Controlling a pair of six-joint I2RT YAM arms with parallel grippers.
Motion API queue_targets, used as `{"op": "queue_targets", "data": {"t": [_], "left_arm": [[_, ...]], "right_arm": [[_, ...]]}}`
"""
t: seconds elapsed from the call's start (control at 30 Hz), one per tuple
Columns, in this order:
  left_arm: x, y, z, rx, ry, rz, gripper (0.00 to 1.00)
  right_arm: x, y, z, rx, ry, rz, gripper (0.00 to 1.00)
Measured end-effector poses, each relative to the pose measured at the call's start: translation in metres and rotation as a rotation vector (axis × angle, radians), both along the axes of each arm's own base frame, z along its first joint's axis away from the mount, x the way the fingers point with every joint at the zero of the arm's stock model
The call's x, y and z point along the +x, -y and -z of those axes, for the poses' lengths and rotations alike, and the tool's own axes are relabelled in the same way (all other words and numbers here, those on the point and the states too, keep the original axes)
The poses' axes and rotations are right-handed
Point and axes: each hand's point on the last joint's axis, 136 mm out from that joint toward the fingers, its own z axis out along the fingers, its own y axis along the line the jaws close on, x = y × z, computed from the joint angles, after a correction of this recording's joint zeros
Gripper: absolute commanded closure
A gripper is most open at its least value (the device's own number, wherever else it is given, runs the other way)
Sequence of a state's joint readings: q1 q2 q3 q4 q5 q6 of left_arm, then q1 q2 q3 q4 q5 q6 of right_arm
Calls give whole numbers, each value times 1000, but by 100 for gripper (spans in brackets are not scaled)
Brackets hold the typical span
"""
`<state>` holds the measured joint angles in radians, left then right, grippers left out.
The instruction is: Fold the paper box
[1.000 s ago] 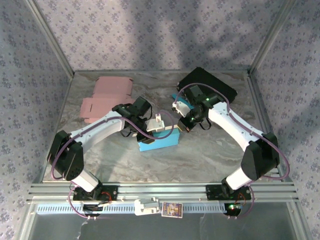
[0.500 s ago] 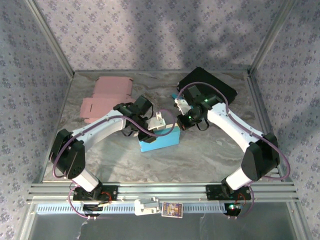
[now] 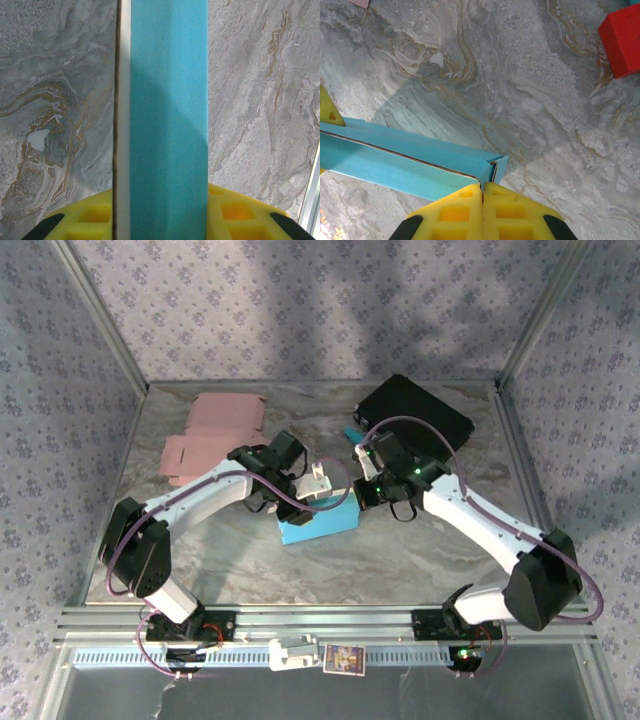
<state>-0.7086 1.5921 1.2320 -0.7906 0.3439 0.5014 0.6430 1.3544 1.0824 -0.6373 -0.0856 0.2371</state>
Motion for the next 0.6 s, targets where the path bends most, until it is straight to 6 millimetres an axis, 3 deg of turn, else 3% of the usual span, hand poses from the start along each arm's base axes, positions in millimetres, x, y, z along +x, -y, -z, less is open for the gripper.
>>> {"op": "queue_targets", "data": {"t": [0.23,0.6], "left_arm": [[0,0,0,0,-7,-16,75],[4,-6,-6,-2,29,-125,53]], "right_arm": [[-1,-2,2,13,103,22,100],[-7,-1,3,1,181,35,100]]}}
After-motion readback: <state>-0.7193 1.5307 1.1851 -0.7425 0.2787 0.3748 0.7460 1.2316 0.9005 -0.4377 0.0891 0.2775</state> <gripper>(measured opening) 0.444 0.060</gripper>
